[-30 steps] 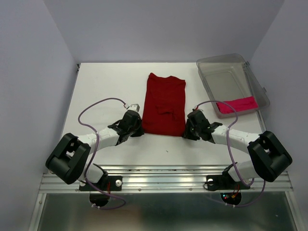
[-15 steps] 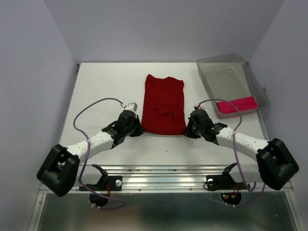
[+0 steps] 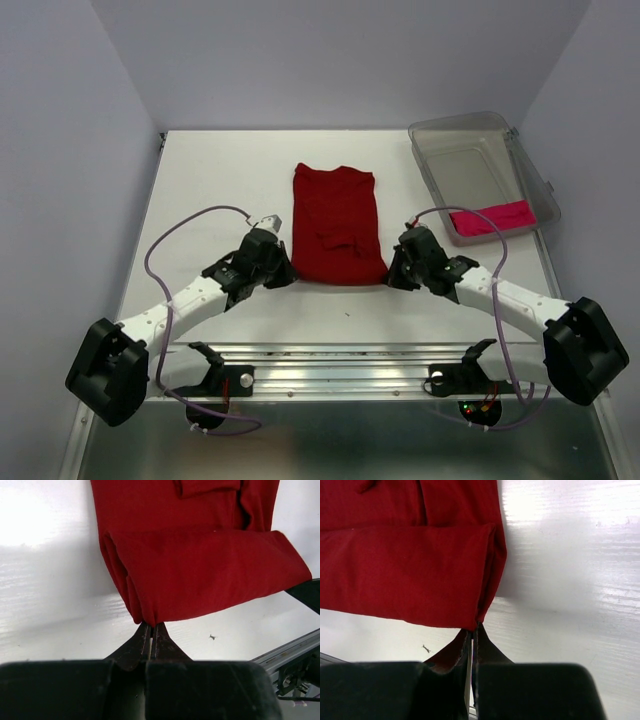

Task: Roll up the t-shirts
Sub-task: Roll the T-shirt to the center of the board.

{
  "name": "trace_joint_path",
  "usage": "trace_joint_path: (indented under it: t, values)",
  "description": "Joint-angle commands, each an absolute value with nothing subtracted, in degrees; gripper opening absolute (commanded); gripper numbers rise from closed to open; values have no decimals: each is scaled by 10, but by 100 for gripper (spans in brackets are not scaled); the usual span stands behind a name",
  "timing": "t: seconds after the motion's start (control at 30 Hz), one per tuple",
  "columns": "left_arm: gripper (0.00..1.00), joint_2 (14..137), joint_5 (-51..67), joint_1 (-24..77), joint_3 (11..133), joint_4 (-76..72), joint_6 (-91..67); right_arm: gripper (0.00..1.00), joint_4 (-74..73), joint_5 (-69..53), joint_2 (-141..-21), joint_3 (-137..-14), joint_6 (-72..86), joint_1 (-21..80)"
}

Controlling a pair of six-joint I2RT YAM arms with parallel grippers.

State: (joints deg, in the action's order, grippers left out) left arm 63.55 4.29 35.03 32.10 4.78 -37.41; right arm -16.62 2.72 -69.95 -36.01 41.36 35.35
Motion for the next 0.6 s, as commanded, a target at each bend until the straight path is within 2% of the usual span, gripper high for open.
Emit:
trace_joint_path:
  t: [0.0, 0.57]
  values:
    - [0, 657, 20, 348, 384, 81, -362, 1, -174, 57, -703, -411, 395, 359]
    - [0, 749, 48, 283, 481, 94, -320, 1, -172, 109, -808, -528, 363, 359]
